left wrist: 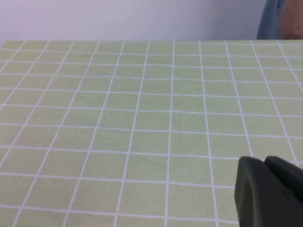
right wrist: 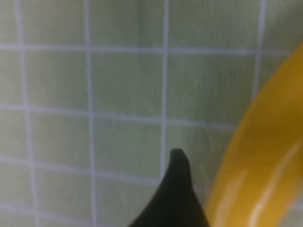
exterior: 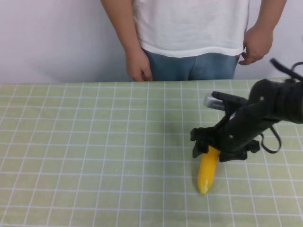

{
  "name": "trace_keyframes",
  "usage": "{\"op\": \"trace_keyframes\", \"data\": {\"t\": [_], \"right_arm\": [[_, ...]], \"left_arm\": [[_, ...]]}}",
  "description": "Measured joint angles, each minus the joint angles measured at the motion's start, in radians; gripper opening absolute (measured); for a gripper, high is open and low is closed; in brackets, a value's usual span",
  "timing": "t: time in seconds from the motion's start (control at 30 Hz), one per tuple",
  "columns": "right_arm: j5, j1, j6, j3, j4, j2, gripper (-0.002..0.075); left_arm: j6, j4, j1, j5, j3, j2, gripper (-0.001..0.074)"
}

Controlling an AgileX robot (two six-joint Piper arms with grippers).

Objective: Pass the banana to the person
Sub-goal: Pick up the banana, then hand the grabbed banana to the person

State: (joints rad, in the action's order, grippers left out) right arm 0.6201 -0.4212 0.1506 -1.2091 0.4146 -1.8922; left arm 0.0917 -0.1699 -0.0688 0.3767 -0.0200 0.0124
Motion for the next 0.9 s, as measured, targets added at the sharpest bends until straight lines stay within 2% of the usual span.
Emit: {"op": "trace_keyframes", "data": {"t": [0.07,0.13,0.37,0.47,0.5,0.73,0.9], "right_arm": [[0.002,0.0,0.012,-0.012,-0.002,-0.028,0.0505],[0.0,0.0,0.023,-0.013,-0.007,-0.041,0.0463],[0.014,0.0,0.029,-0.013,-0.054,-0.054,0.0146],[0.053,0.0,-0.022,-0.013,-0.052,-0.046,0.001],[0.069,0.0,-0.047,-0.013,-0.05,-0.037,-0.0008],[0.109,0.0,-0.081,-0.015,-0.066,0.142,-0.0007],[0.152,0.0,-0.113,-0.098,0.046,0.298,-0.0007]], "left_arm": [[0.0,0.0,0.0,0.0,0.0,0.0,-0.0004],[0.0,0.0,0.0,0.0,0.0,0.0,-0.0004],[0.0,0.0,0.0,0.0,0.0,0.0,-0.0004],[0.0,0.0,0.0,0.0,0.0,0.0,-0.0004],[0.0,0.0,0.0,0.0,0.0,0.0,-0.0004],[0.0,0.0,0.0,0.0,0.0,0.0,-0.0004],[0.0,0.0,0.0,0.0,0.0,0.0,-0.0004]]}}
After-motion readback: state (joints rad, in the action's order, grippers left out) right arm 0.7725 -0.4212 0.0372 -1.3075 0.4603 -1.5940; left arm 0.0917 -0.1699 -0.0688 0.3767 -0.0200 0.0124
